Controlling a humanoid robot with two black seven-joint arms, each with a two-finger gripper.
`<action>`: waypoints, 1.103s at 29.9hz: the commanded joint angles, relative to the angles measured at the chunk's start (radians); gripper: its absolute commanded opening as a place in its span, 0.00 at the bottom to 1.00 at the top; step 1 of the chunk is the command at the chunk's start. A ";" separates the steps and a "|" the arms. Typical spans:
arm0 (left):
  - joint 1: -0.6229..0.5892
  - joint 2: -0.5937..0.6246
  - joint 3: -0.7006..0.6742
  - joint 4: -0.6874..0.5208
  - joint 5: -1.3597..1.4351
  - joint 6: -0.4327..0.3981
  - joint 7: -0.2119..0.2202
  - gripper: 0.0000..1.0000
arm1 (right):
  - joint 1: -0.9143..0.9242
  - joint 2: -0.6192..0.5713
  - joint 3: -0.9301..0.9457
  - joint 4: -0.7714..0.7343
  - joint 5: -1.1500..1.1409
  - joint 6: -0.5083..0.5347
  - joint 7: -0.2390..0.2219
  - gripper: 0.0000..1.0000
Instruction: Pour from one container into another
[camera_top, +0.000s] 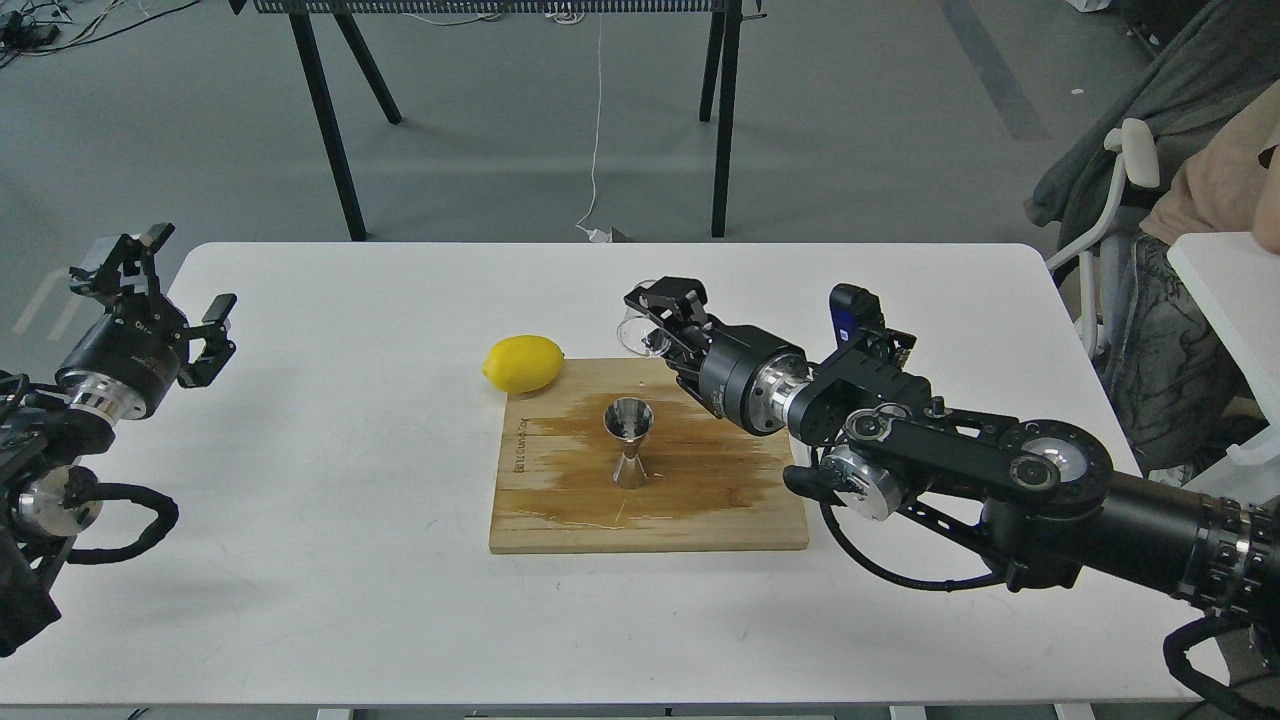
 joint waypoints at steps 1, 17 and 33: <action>0.000 0.000 0.000 0.000 0.001 0.000 0.000 0.99 | -0.124 0.000 0.202 0.023 0.098 0.005 -0.001 0.47; 0.000 -0.012 0.000 0.000 -0.002 0.000 0.000 0.99 | -0.662 0.011 0.968 -0.009 0.585 0.083 -0.009 0.48; 0.000 -0.026 0.003 0.020 -0.001 0.000 0.000 0.99 | -0.689 0.034 0.970 -0.201 0.714 0.083 -0.006 0.47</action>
